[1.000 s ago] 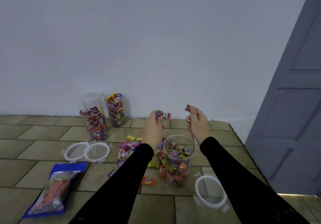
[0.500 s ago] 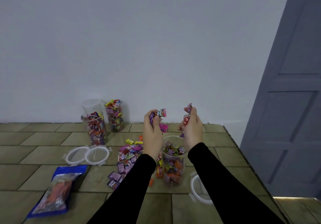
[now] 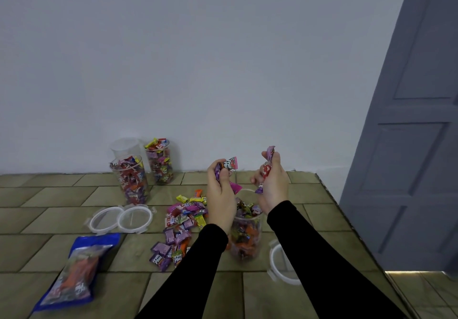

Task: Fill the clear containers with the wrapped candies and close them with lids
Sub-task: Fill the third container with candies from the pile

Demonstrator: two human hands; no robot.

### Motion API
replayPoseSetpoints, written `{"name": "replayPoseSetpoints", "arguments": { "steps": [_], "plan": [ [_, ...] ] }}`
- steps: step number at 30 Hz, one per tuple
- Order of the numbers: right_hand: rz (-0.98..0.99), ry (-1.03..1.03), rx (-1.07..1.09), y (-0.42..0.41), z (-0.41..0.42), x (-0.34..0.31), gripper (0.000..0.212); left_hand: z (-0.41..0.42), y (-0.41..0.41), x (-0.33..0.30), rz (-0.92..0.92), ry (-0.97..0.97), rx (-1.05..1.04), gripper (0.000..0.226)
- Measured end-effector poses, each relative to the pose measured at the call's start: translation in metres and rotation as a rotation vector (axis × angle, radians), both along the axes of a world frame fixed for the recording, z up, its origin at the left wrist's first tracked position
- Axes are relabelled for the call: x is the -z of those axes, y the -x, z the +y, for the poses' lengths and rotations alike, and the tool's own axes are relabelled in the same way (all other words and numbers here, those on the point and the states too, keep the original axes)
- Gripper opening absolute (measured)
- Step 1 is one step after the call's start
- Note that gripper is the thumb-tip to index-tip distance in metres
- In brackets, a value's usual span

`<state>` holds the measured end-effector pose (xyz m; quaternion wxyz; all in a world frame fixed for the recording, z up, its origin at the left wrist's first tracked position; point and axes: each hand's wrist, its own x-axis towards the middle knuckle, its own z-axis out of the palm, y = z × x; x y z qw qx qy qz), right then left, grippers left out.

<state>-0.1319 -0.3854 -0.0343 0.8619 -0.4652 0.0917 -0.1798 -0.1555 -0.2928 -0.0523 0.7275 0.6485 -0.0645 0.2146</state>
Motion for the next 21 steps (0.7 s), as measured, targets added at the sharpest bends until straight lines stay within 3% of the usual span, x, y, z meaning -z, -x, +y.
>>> {"name": "replayPoseSetpoints", "arguments": {
  "steps": [11,21],
  "plan": [
    [0.013,0.018,-0.023,-0.0025,0.0004,-0.0014,0.037,0.0015,-0.0046,0.0057,0.027,-0.024,-0.007,0.014],
    [0.036,0.029,-0.02,-0.0046,-0.0028,0.0023,0.037,0.0023,0.0015,0.0074,0.002,0.151,0.093,0.014]
  ]
}}
